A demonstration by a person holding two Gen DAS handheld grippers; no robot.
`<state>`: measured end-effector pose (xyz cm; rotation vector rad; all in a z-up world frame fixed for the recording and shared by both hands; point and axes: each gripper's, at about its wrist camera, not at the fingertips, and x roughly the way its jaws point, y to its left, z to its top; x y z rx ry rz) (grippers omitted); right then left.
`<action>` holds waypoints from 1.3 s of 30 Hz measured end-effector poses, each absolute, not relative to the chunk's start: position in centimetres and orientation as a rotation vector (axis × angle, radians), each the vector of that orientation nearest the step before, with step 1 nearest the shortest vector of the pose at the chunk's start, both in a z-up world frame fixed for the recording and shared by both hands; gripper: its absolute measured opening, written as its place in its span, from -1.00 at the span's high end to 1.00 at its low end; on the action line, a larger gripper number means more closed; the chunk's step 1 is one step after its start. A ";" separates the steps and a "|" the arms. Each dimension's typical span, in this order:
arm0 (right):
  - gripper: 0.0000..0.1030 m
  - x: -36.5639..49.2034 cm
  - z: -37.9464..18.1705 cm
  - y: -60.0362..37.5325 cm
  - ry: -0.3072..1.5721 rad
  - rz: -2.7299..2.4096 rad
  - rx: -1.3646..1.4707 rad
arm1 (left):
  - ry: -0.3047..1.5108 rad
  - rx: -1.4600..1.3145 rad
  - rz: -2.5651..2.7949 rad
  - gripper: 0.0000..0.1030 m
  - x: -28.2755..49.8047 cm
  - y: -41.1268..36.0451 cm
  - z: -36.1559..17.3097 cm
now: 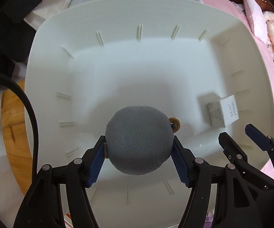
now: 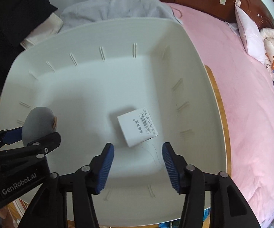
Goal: Organize objects
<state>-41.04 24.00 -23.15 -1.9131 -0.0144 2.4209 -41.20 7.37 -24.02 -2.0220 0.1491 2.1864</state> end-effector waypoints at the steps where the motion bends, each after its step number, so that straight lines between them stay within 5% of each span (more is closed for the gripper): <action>1: -0.18 -41.0 -23.4 24.0 -0.020 2.405 -1.931 | 0.141 -2.029 2.191 -0.35 -40.9 7.3 -24.0; 20: -0.37 -37.7 -17.7 22.6 -0.051 2.529 -1.789 | 0.083 -1.714 2.351 -0.36 -35.4 7.7 -13.7; 39: -0.55 -29.5 -5.9 21.0 0.242 2.790 -1.440 | -0.040 -1.352 2.483 -0.47 -28.9 2.9 -0.5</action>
